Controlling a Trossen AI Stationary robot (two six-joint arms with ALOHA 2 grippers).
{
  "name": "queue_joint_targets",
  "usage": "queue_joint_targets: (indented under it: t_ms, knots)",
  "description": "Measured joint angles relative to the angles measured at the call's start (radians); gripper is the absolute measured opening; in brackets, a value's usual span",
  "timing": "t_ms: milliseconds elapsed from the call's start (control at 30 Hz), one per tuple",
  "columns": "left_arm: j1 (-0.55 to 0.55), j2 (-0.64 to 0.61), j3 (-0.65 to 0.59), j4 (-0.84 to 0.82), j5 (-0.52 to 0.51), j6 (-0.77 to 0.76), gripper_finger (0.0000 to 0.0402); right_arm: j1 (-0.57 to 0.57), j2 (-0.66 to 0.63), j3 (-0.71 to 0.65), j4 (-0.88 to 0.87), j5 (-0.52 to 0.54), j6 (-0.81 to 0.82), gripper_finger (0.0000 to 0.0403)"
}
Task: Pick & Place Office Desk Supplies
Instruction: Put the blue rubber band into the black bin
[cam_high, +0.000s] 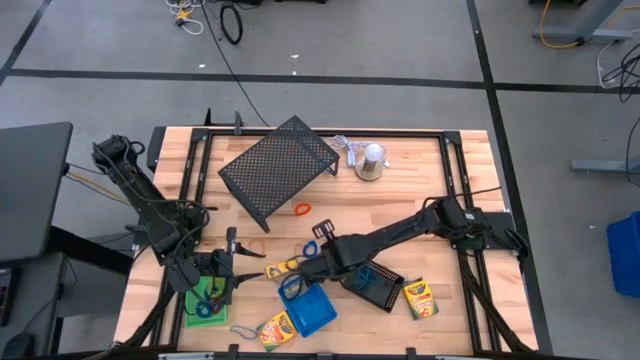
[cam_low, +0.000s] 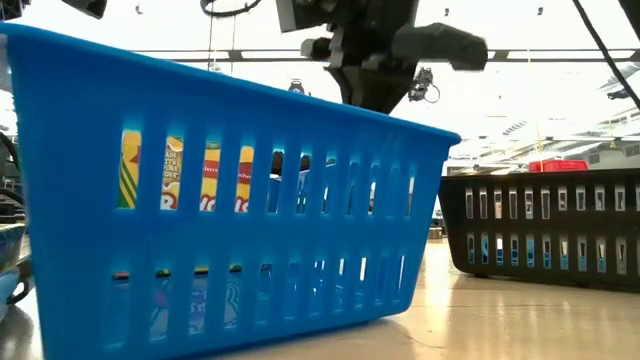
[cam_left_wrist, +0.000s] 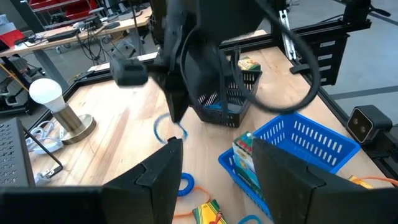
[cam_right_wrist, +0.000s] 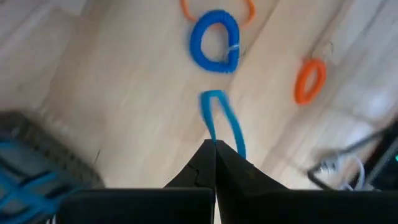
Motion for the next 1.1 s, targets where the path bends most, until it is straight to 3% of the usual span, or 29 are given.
queue_joint_targets:
  t_ms: [367, 500, 767, 933, 1100]
  knots:
    - [0.0, 0.0, 0.0, -0.02, 0.0, 0.0, 0.0201, 0.116, -0.001, 0.08, -0.28, -0.025, 0.266, 0.0]
    - [0.0, 0.0, 0.0, -0.033, 0.0, -0.01, 0.0201, 0.16, -0.012, 0.081, -0.271, -0.144, 0.316, 0.0]
    - [0.0, 0.0, 0.0, -0.049, 0.011, -0.024, 0.0201, 0.186, -0.008, 0.078, -0.27, -0.178, 0.409, 0.0]
    - [0.0, 0.0, 0.0, -0.05, 0.015, -0.025, 0.0201, 0.171, -0.006, -0.019, -0.18, -0.281, 0.389, 0.0]
    - [0.0, 0.0, 0.0, -0.051, 0.015, -0.024, 0.0201, 0.149, -0.008, -0.114, -0.104, -0.316, 0.377, 0.0]
